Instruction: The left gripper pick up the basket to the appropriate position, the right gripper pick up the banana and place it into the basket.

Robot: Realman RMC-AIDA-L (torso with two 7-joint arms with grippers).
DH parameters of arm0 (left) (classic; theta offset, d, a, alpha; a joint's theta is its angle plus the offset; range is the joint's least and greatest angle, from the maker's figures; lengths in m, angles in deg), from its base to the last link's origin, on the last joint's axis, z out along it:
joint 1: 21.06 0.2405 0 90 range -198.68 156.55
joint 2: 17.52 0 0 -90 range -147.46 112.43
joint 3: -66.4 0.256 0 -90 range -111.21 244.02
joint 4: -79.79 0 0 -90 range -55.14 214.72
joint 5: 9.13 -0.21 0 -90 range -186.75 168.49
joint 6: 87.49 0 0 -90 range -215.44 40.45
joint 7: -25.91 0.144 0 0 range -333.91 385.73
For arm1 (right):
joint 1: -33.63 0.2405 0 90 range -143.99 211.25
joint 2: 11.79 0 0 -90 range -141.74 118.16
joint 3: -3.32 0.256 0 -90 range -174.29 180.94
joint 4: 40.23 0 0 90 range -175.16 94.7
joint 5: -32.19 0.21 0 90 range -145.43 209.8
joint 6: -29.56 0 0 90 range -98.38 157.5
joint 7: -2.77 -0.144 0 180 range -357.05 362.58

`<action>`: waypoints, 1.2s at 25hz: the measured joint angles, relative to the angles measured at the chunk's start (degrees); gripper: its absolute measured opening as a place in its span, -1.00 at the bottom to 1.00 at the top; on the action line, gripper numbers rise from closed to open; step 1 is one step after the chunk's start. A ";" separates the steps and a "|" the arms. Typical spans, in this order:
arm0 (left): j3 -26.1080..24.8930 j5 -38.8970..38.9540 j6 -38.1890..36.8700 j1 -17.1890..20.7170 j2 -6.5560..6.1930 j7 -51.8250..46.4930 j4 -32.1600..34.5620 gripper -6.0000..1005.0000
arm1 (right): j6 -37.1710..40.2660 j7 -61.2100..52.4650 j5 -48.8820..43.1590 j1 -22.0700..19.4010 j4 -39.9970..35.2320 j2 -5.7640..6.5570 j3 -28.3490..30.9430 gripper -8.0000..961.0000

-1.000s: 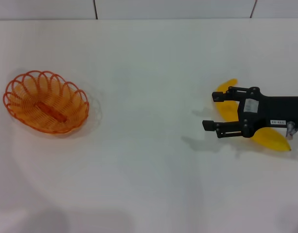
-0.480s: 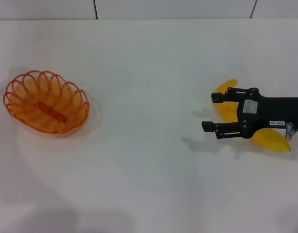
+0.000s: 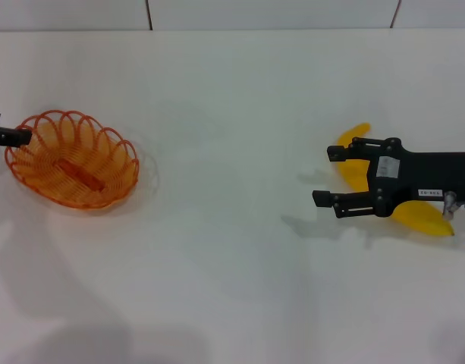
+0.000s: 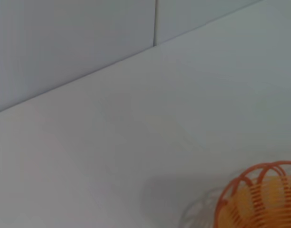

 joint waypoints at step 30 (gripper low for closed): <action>-0.37 1.47 8.24 -0.05 4.01 8.19 -4.23 0.28 | 0.00 -0.61 -0.78 0.01 0.09 -0.06 0.05 0.83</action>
